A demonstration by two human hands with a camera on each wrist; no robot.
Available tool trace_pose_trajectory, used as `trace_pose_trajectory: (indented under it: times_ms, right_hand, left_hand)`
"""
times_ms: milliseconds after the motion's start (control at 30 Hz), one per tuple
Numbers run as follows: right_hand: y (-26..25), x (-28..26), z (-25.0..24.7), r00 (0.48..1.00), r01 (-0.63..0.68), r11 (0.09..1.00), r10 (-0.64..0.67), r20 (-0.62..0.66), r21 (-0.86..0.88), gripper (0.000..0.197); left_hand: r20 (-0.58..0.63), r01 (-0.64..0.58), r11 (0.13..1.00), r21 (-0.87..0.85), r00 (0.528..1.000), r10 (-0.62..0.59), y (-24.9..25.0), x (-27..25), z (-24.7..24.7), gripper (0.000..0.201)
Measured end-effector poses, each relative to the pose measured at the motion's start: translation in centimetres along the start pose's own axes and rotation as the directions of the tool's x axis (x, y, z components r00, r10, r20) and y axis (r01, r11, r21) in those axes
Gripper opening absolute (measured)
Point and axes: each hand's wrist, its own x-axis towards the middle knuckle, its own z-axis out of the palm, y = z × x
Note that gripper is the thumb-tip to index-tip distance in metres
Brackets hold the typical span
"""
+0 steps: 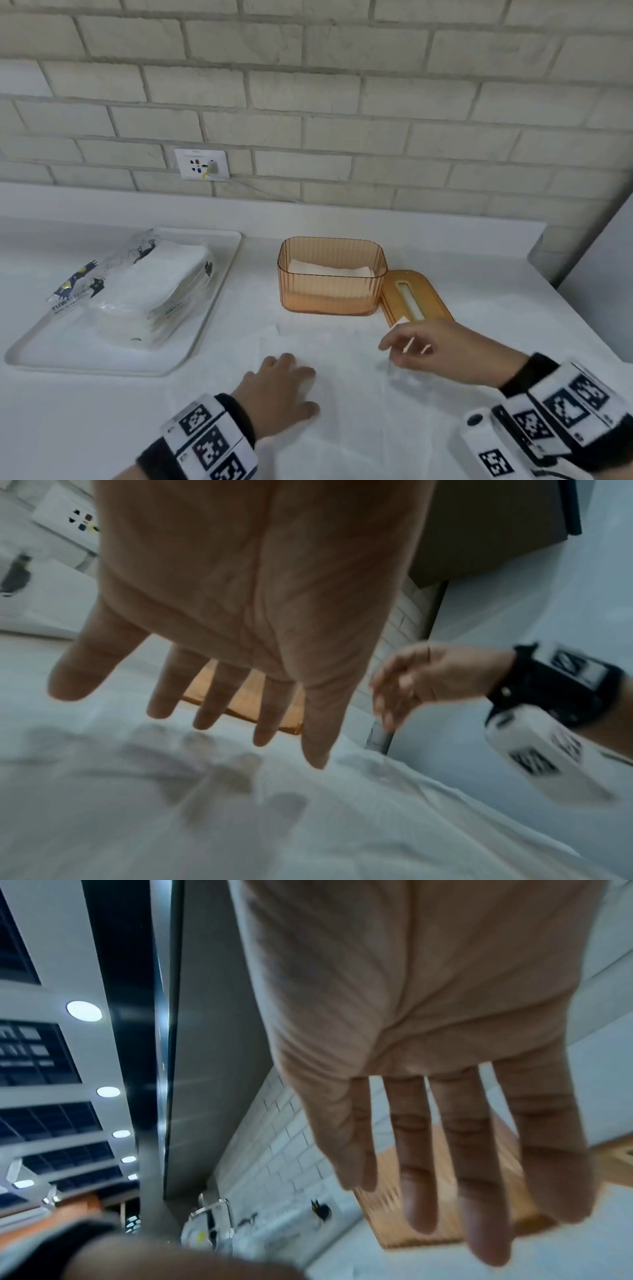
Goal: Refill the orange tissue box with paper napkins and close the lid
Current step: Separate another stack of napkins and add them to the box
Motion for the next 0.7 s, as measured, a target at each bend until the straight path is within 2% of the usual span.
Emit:
trace_pose_trajectory:
  times_ms: [133,200,333,400,533,567,633,700]
  right_hand:
    - [1.5,-2.4,4.0,0.987,-0.075,0.972,0.104,0.125,-0.224,0.026]
    - [1.2,-2.9,5.3,0.982,-0.068,0.955,0.115,0.151,-0.29,0.031]
    - [0.8,-3.2,6.3,0.986,-0.058,0.908,0.118,0.121,-0.414,0.034]
    - [0.9,-3.4,6.8,0.987,-0.066,0.895,0.123,0.102,-0.441,0.035]
    - [1.1,-3.8,7.2,0.991,-0.077,0.905,0.118,0.071,-0.419,0.034]
    - [1.1,-3.9,7.1,0.99,-0.083,0.911,0.121,0.069,-0.404,0.034]
    - [1.1,-4.1,6.9,0.989,-0.1,0.929,0.132,0.068,-0.358,0.035]
    - [1.1,-4.1,6.4,0.988,-0.124,0.948,0.147,0.058,-0.293,0.034]
  left_hand:
    - [-0.137,0.095,0.995,0.001,0.986,-0.094,3.4,2.7,-1.3,0.049]
    - [-0.127,0.166,0.986,-0.029,0.978,-0.168,5.1,4.3,-1.5,0.047]
    - [-0.055,0.266,0.962,-0.056,0.962,-0.269,6.8,6.2,-1.0,0.058]
    - [-0.063,0.239,0.962,-0.134,0.966,-0.249,6.8,7.0,-0.8,0.053]
    - [-0.155,0.121,0.929,-0.349,0.971,-0.184,6.4,7.3,-1.1,0.017]
    - [-0.175,0.083,0.91,-0.406,0.97,-0.167,6.2,7.1,-1.2,0.016]
    - [-0.218,0.009,0.846,-0.533,0.965,-0.148,5.5,6.2,-1.7,0.026]
    - [-0.292,-0.071,0.74,-0.669,0.941,-0.173,4.3,4.6,-2.7,0.028]
